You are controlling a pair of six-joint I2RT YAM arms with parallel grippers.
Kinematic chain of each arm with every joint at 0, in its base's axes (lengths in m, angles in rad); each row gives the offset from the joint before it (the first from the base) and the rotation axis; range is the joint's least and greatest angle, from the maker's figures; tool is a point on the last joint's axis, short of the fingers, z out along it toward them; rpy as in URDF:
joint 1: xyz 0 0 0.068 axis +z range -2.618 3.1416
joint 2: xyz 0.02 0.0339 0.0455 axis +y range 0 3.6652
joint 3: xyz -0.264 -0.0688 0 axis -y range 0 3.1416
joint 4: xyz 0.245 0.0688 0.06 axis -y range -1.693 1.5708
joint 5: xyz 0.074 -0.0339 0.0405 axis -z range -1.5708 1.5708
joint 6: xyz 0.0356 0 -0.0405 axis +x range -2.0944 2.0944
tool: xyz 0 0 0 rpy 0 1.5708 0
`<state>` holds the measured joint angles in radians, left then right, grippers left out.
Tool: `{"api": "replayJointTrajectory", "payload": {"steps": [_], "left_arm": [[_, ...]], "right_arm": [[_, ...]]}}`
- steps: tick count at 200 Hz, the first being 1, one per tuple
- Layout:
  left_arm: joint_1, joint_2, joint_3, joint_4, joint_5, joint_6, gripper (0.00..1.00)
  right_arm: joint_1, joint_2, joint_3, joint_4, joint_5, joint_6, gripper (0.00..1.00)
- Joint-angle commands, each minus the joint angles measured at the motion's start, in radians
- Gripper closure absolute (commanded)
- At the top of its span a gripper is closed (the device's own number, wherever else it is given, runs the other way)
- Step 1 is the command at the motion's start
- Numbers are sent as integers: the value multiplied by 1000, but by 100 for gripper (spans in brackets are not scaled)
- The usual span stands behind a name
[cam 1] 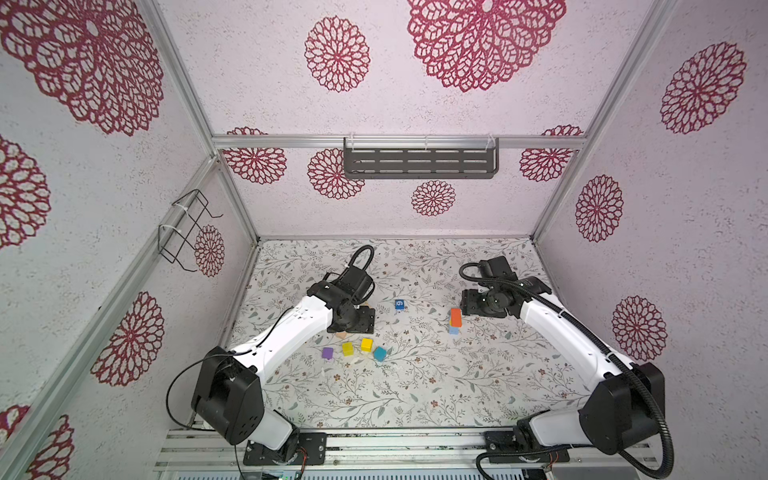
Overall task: Build the wood block tower
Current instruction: 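Raise the right gripper and move it toward the teal cube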
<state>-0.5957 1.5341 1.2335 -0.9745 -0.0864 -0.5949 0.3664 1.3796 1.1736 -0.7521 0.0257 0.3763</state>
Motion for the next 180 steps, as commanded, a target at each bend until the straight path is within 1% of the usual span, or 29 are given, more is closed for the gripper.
{"api": "replayJointTrajectory", "payload": {"steps": [1, 20, 29, 44, 64, 93, 129, 158, 180], "left_arm": [[-18, -2, 25, -38, -76, -57, 5], [-18, -47, 0, -33, -94, -76, 0], [-18, -76, -19, -34, -107, -82, 3], [-12, -130, -49, -45, -133, -99, 3], [19, -214, -94, -57, -143, -124, 3], [105, -334, -157, -66, -125, -145, 3], [225, -456, -198, -95, -112, -136, 3], [279, -552, -205, -99, -105, -109, 3], [324, -584, -213, -104, -74, -79, 3]], "right_arm": [[2, -17, 8, 29, -79, -14, 30], [53, 9, 39, 18, -67, -32, 30], [88, 28, 61, 10, -56, -54, 29], [149, 68, 94, 3, -44, -86, 28], [221, 128, 115, 27, -89, -137, 28], [324, 228, 174, 48, -118, -173, 33], [436, 353, 285, 29, -103, -211, 34], [504, 437, 342, 9, -118, -247, 34], [551, 491, 374, -7, -112, -264, 36]]}}
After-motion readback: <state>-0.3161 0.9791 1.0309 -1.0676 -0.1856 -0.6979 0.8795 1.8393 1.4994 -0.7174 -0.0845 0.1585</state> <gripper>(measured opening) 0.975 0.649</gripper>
